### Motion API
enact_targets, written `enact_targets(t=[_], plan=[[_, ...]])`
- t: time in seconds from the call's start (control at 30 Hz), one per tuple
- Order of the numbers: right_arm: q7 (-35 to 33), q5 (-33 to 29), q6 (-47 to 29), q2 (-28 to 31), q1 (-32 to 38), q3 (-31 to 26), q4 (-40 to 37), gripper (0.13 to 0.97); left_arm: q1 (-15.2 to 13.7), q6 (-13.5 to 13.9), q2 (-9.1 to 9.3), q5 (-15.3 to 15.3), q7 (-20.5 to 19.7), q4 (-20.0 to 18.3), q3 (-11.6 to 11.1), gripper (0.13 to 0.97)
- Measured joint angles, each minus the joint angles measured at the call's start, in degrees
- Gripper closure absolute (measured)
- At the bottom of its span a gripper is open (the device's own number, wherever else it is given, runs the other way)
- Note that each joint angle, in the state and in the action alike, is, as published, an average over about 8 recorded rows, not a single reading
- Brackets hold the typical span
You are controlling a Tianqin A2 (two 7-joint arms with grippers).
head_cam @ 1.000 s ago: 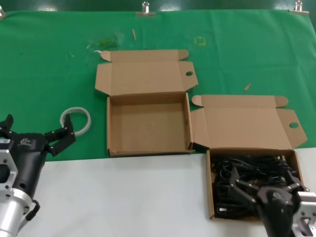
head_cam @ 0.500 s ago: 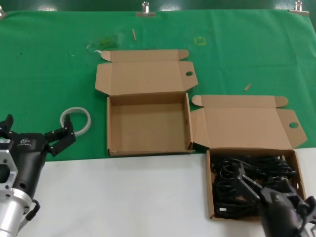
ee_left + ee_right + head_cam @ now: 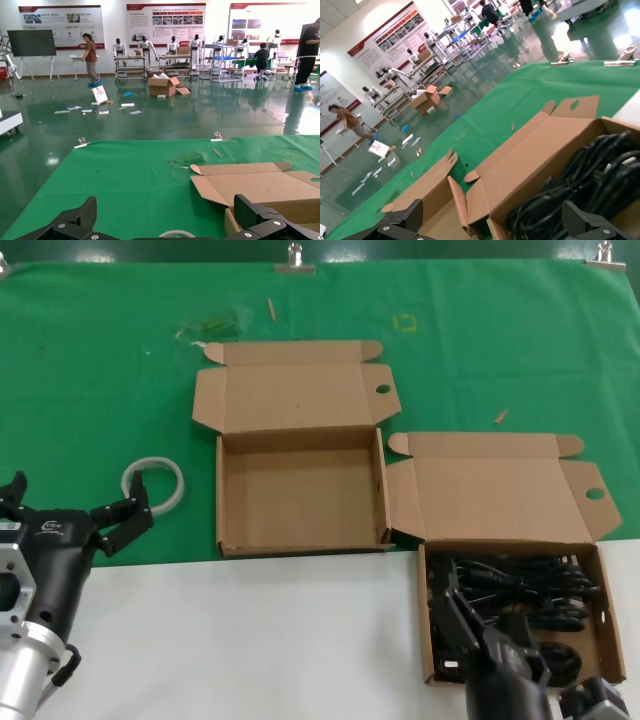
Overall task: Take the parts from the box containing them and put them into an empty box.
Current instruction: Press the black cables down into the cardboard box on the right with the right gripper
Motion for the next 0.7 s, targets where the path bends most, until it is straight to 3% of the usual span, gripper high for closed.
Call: enact_targets(t=[0.27,0.7], plan=[[4.1,-3.9,3.0,0.0,-3.4,-1.4,-0.7,0.129,0.0,0.0,0.0,0.0,0.0,0.0,0.0,0.132],[5.2,-4.5,4.5,0.0,-6.1,1.3,-1.8,0.129,0.0,0.0,0.0,0.0,0.0,0.0,0.0,0.132]])
